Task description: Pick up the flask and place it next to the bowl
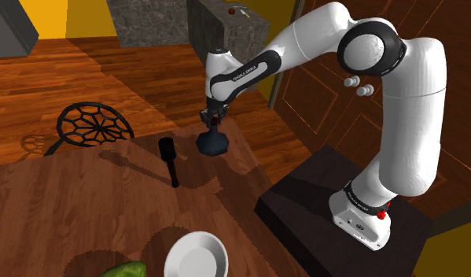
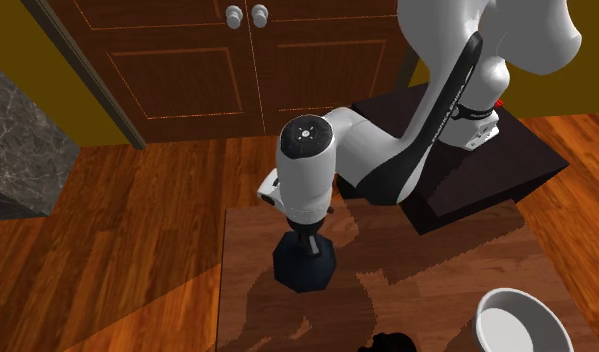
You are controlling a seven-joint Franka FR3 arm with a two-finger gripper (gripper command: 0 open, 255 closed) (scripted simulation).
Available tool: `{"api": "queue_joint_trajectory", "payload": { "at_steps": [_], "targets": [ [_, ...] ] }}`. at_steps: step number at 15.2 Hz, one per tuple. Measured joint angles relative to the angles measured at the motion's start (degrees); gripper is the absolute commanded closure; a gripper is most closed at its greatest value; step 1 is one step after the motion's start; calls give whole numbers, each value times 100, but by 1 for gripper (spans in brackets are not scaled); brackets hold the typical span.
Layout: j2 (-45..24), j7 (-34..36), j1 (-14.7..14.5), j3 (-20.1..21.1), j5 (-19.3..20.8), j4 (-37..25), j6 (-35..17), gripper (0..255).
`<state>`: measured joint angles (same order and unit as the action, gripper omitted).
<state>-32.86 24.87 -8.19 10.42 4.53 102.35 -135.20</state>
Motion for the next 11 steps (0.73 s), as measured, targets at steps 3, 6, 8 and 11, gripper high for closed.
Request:
{"api": "queue_joint_trajectory", "payload": {
  "at_steps": [3, 6, 8, 11],
  "targets": [
    [138, 2, 5, 21, -25, -8, 145, 255],
    [292, -7, 17, 44, -56, -46, 336, 255],
    [384, -37, 42, 52, -77, -65, 444, 255],
    [524, -29, 42, 73, -103, -105, 622, 255]
  ]
}}
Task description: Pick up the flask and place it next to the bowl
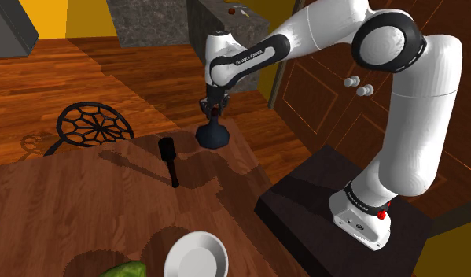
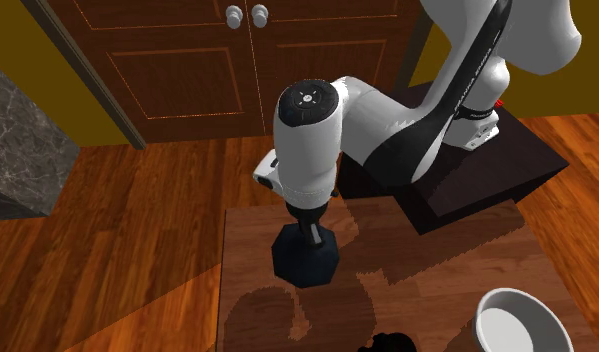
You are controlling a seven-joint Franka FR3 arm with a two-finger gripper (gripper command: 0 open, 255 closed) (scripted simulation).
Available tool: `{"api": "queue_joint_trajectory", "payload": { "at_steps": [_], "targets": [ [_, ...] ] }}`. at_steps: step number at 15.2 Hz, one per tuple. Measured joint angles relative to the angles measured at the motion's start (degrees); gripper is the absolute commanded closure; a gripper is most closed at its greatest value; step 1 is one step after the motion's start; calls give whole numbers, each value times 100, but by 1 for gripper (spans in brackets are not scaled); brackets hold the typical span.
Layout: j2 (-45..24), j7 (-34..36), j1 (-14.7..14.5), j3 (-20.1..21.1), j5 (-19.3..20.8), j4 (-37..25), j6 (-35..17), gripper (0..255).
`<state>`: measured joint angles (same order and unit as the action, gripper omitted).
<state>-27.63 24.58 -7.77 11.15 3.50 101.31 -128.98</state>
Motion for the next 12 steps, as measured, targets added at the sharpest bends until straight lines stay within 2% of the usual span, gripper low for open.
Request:
{"api": "queue_joint_trajectory", "payload": {
  "at_steps": [12],
  "targets": [
    [441, -36, 34, 54, -97, -301, 736, 255]
  ]
}}
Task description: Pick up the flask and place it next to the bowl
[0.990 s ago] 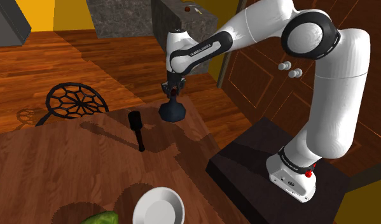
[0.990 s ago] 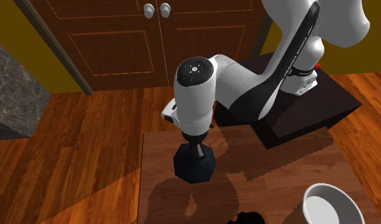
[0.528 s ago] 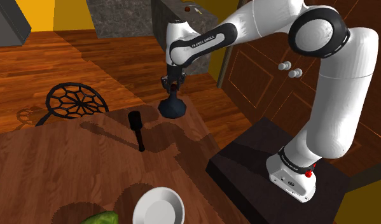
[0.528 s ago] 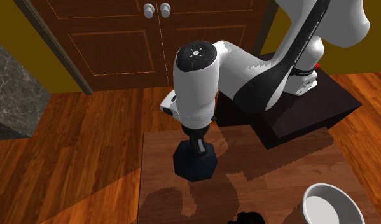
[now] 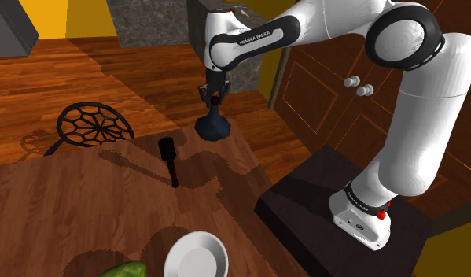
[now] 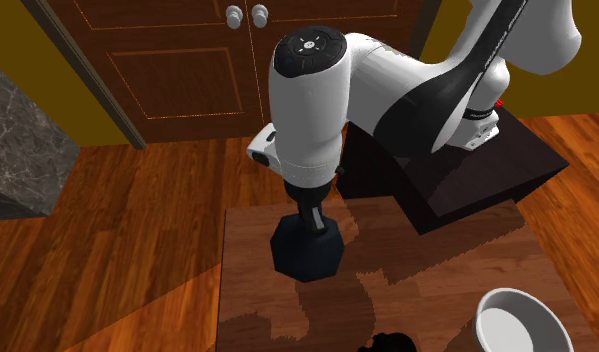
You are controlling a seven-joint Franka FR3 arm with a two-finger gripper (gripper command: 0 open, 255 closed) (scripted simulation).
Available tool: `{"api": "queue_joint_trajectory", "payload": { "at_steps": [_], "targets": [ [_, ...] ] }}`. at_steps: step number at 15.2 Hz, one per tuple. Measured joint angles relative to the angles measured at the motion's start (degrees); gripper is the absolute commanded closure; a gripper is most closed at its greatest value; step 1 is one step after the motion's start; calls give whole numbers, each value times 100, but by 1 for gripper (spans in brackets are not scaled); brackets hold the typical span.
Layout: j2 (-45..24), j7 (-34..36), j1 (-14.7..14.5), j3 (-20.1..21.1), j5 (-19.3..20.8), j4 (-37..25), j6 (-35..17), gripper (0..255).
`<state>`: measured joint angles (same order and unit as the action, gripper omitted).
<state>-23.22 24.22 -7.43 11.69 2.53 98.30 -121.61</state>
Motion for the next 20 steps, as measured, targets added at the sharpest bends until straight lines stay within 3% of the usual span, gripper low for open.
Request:
{"api": "queue_joint_trajectory", "payload": {
  "at_steps": [20],
  "targets": [
    [474, 16, -6, 59, -99, -799, 1265, 255]
  ]
}}
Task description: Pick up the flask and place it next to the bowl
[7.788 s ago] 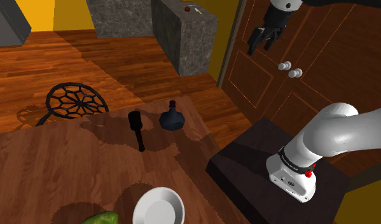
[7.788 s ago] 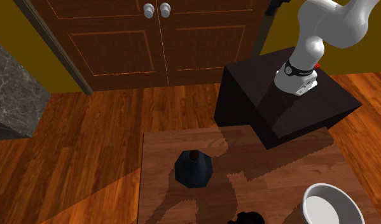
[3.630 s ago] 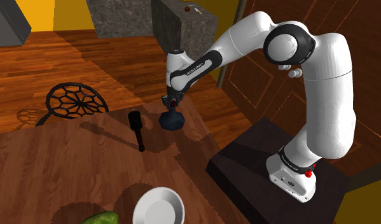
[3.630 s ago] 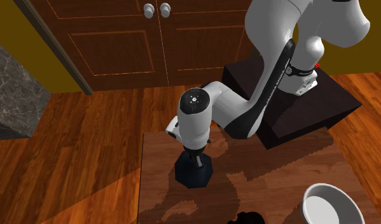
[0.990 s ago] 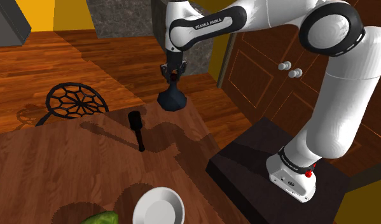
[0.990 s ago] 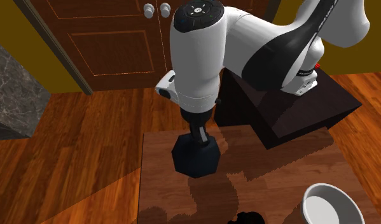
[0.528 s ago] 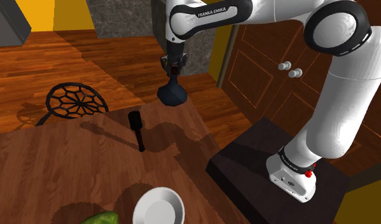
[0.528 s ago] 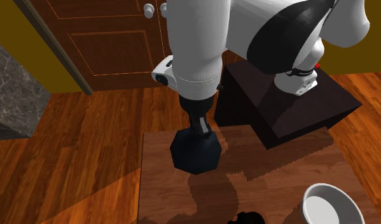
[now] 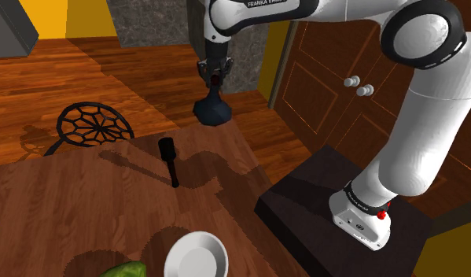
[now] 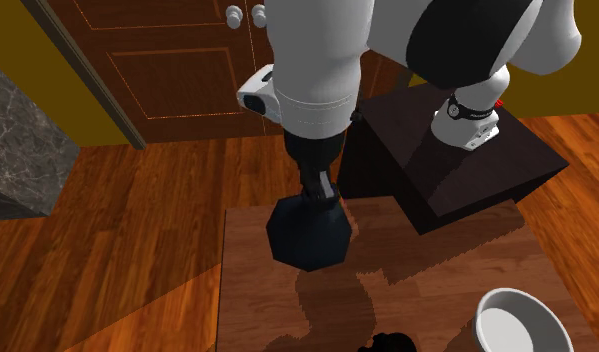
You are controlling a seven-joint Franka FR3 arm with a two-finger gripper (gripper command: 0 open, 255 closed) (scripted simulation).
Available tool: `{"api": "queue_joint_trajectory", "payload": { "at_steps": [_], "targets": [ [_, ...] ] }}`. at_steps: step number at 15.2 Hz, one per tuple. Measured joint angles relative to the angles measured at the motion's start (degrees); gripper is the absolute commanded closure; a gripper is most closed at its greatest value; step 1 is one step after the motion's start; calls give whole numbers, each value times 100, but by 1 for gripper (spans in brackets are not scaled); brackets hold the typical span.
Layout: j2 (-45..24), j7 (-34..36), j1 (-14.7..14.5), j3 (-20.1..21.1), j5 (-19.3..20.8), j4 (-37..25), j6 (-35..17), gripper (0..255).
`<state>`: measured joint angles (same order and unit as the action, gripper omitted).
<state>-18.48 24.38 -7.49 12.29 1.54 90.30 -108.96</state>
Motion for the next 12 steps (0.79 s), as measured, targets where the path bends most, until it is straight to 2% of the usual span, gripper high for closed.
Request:
{"api": "queue_joint_trajectory", "payload": {
  "at_steps": [12],
  "targets": [
    [911, 1249, -724, 520, -90, 1222, -360, 255]
  ]
}}
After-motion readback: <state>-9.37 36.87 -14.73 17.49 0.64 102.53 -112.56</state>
